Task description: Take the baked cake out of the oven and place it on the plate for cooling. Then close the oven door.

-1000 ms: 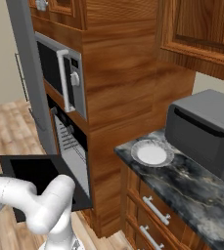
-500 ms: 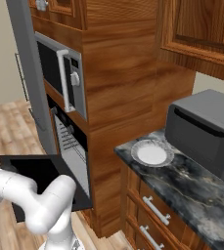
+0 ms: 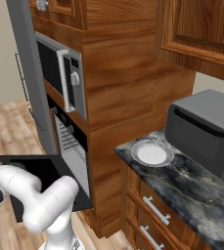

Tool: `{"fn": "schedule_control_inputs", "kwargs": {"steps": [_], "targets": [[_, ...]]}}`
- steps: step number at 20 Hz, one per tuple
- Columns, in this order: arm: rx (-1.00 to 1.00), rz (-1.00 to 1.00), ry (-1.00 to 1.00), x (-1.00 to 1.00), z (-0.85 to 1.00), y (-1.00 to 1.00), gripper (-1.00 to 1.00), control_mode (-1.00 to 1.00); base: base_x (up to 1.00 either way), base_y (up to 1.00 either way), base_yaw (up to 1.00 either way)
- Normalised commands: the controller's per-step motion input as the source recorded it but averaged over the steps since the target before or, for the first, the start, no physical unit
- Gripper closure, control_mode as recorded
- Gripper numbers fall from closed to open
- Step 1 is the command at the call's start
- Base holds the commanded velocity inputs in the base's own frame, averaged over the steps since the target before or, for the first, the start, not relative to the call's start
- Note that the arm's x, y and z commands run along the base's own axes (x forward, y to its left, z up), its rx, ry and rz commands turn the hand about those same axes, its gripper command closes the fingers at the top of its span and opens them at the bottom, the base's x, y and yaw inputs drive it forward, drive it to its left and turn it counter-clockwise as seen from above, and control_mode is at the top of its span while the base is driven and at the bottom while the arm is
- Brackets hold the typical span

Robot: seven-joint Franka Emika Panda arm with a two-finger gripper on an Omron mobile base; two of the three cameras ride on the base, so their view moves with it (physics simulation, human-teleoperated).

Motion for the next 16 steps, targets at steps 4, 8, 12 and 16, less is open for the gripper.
{"fn": "schedule_control_inputs", "kwargs": {"steps": [4, 8, 12, 16], "targets": [[0.31, -0.02, -0.19, 0.08, 0.34, -1.00, -1.00, -1.00, 0.00, 0.00, 0.00], [0.38, 0.00, -0.32, 0.00, 0.66, -1.00, -1.00, -1.00, 0.00, 0.00, 0.00], [0.51, 0.00, -0.46, 0.00, 0.74, -1.00, -1.00, -1.00, 0.00, 0.00, 0.00], [0.42, 0.00, -0.40, -0.36, 0.60, -1.00, -1.00, -1.00, 0.00, 0.00, 0.00]]}}
